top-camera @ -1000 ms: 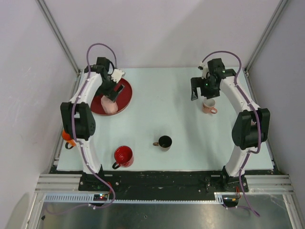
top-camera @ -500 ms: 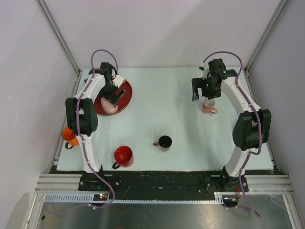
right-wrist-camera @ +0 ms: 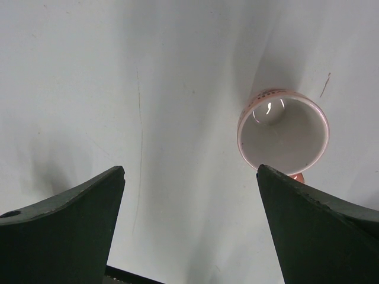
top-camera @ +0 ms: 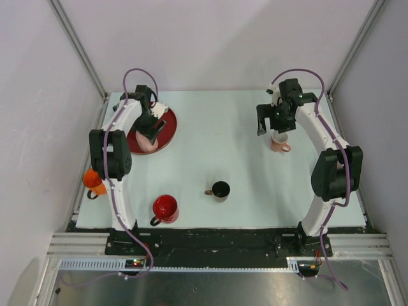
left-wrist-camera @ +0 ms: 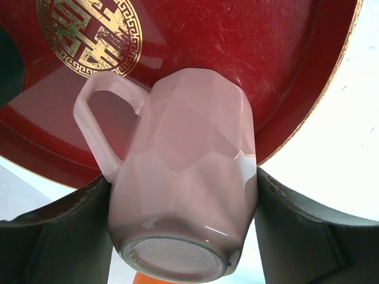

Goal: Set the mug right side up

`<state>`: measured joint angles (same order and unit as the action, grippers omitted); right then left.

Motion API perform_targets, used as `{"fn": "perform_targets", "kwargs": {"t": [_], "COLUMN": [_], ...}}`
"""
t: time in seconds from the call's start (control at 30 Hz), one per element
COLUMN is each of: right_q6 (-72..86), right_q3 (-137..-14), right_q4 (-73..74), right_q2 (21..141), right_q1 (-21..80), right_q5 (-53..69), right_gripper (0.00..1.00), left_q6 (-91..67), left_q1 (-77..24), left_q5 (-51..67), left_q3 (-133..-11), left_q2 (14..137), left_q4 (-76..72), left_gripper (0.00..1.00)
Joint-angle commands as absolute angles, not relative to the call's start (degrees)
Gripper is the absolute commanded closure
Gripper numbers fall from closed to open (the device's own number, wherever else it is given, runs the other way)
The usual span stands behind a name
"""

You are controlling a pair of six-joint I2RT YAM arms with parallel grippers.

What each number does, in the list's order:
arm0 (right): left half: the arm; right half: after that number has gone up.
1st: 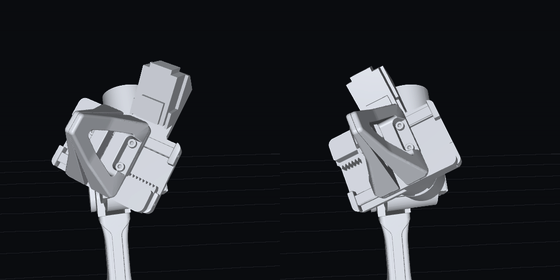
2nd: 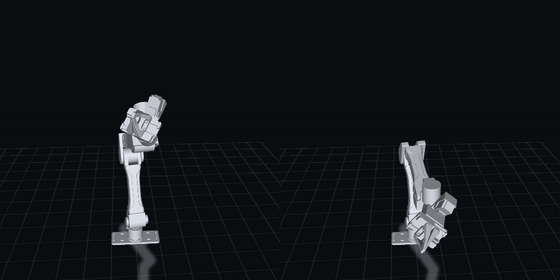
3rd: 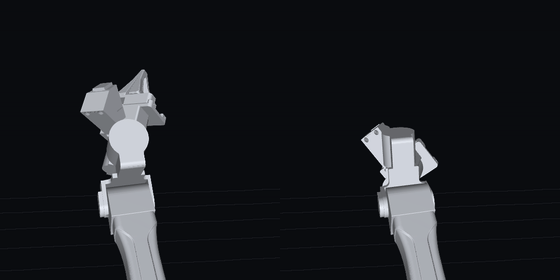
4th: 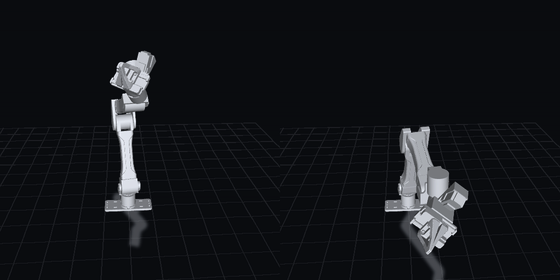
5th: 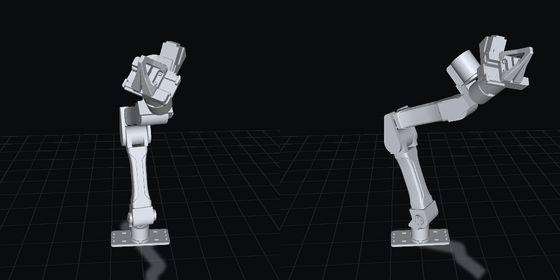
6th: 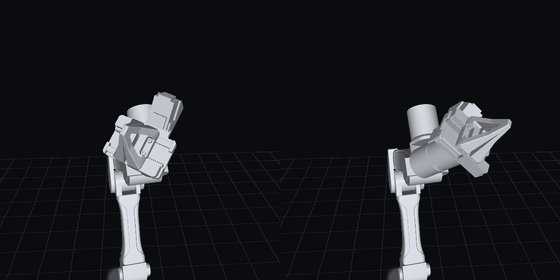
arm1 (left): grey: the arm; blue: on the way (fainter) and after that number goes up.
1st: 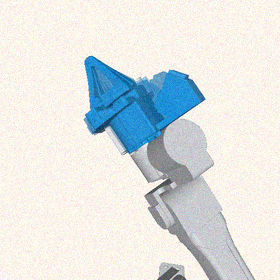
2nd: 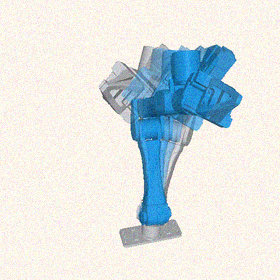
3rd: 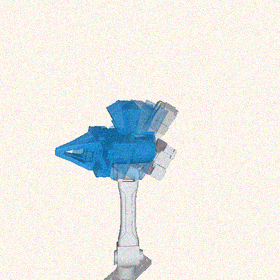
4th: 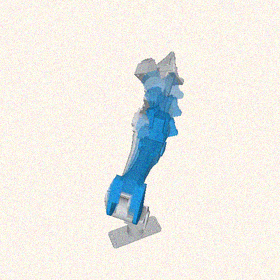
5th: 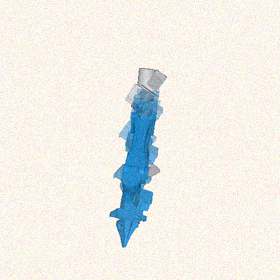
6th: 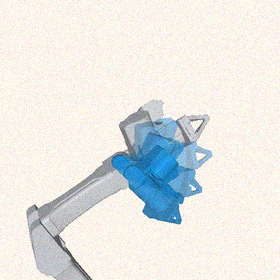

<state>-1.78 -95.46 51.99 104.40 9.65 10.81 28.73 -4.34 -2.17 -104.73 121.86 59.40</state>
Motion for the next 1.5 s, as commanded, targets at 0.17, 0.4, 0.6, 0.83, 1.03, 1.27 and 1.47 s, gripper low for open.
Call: {"fn": "perform_targets", "kwargs": {"t": [0.17, 0.4, 0.6, 0.83, 1.03, 1.27, 1.47], "right_q6": [-2.2, 2.1, 11.4, 30.0, 53.7, 68.8, 74.2], "right_q3": [-99.6, -97.8, -92.9, -91.5, -95.3, -103.6, -109.4], "right_q4": [52.1, 43.9, 25.3, -3.6, -30.2, -44.7, -46.4], "right_q2": [101.6, 99.0, 97.7, 102.8, 111.9, 120.6, 123.7], "right_q1": [11.5, 15.5, 20.3, 25.4, 25.7, 26.7, 27.9], "right_q5": [11.3, 20.3, 33.1, 42.5, 47.2, 47.5, 50.5], "right_gripper": [0.01, 0.01, 0.01, 0.01, 0.01, 0.01, 0.04], "left_q6": [26.6, 24.2, 21.8, 18.1, 13.4, 10.6, 10.3], "left_q1": [-4.2, -3.9, -4.0, -5.7, -6.0, -7.9, -9.1], "left_q5": [5.2, 8.6, 13.1, 22.7, 31.3, 37.2, 38.9], "left_q3": [-109.4, -114.8, -119.5, -123.9, -128.4, -132.5, -133.9], "left_q2": [117.5, 115.8, 113.2, 106.7, 103.0, 102.5, 102.9], "left_q4": [59.5, 59.5, 59.6, 59.6, 59.5, 59.5, 59.5], "left_gripper": [1.0, 1.0, 1.0, 1.0, 1.0, 1.0, 1.0]}}
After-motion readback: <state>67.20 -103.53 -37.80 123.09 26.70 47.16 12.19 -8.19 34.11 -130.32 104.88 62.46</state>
